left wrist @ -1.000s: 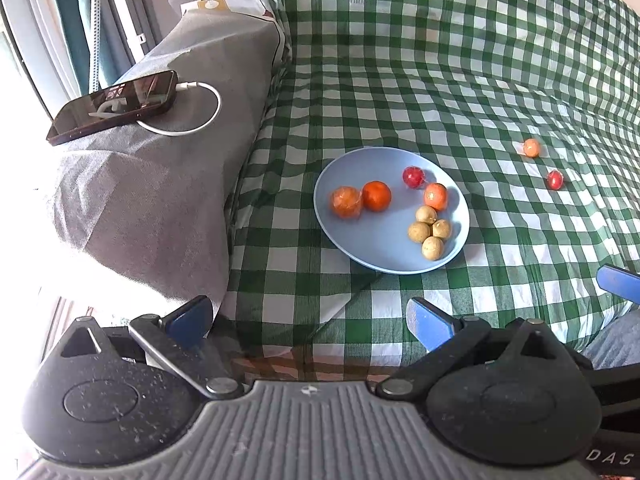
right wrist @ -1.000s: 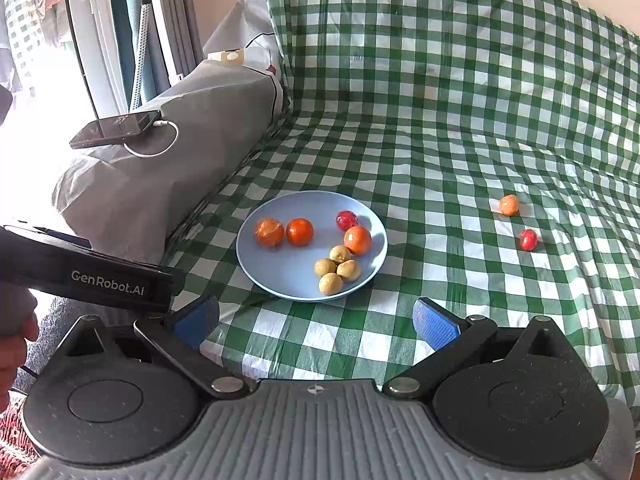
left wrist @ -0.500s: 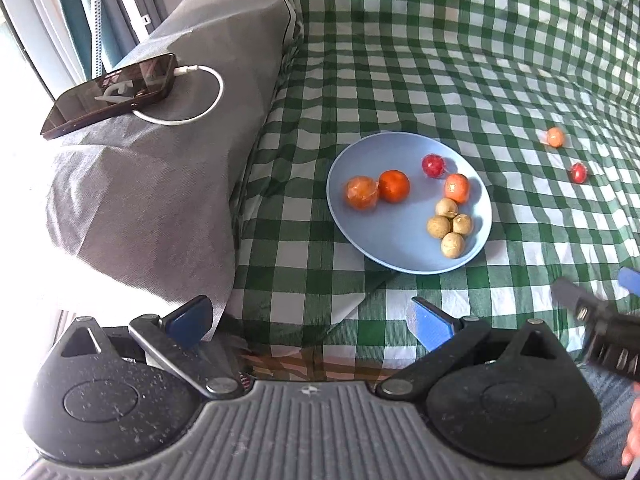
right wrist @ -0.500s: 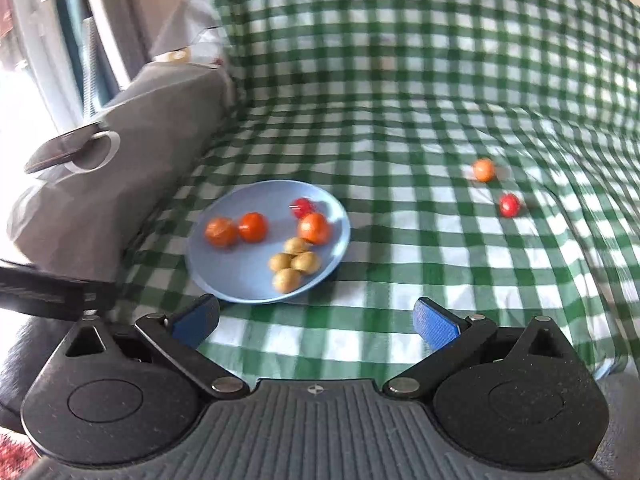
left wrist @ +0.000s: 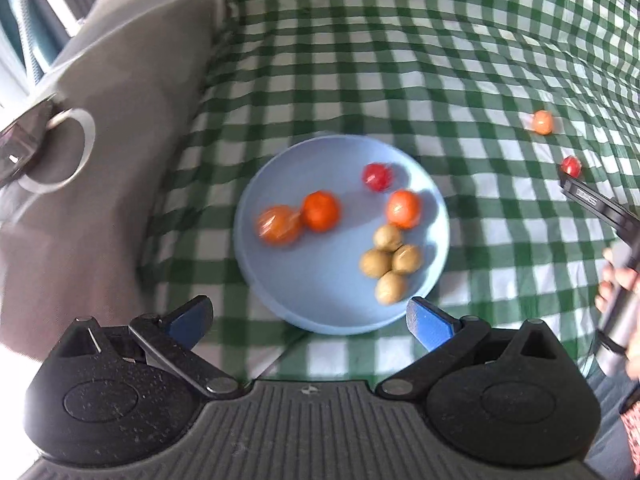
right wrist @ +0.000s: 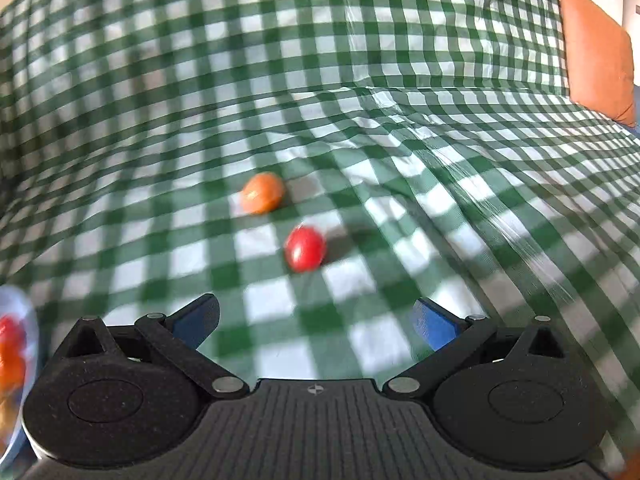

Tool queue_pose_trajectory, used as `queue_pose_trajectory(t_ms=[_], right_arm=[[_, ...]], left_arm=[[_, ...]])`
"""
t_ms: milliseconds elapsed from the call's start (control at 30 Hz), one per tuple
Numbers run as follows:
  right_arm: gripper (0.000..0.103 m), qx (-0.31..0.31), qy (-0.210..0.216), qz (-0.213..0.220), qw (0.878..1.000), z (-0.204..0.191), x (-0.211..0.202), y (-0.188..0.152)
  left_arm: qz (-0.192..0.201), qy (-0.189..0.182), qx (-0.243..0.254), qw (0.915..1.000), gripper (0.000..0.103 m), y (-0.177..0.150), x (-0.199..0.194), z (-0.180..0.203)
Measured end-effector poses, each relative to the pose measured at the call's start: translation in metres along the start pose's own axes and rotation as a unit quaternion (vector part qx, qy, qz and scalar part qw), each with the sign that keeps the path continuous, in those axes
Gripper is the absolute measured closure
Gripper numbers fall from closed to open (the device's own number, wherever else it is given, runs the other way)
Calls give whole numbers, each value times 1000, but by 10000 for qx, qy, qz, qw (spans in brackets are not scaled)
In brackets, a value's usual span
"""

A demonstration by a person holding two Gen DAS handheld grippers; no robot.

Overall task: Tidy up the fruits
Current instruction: 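Grasp a netted red plum with the right tool while the left tool grasps a netted orange fruit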

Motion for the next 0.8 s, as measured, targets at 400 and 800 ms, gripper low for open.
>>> queue_pose_trajectory(t_ms=[400, 800], right_arm=[[72, -127, -730, 282, 9969, 49, 38, 17], [71, 729, -1318, 467, 9875, 124, 50, 28]], left_arm=[[724, -436, 910, 9923, 0, 107, 31, 144], [505, -1378, 1731, 9739, 0, 184, 120, 320]])
Point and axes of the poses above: each gripper's, at about its wrist camera, not at the fingertips, and x roughly the way its jaws point, z to its right, y to its top, the point moved 10 cm from there along x, roughly the way its jaws point, and after that the axes turned 5 degrees about y, right-handed, at the moved point
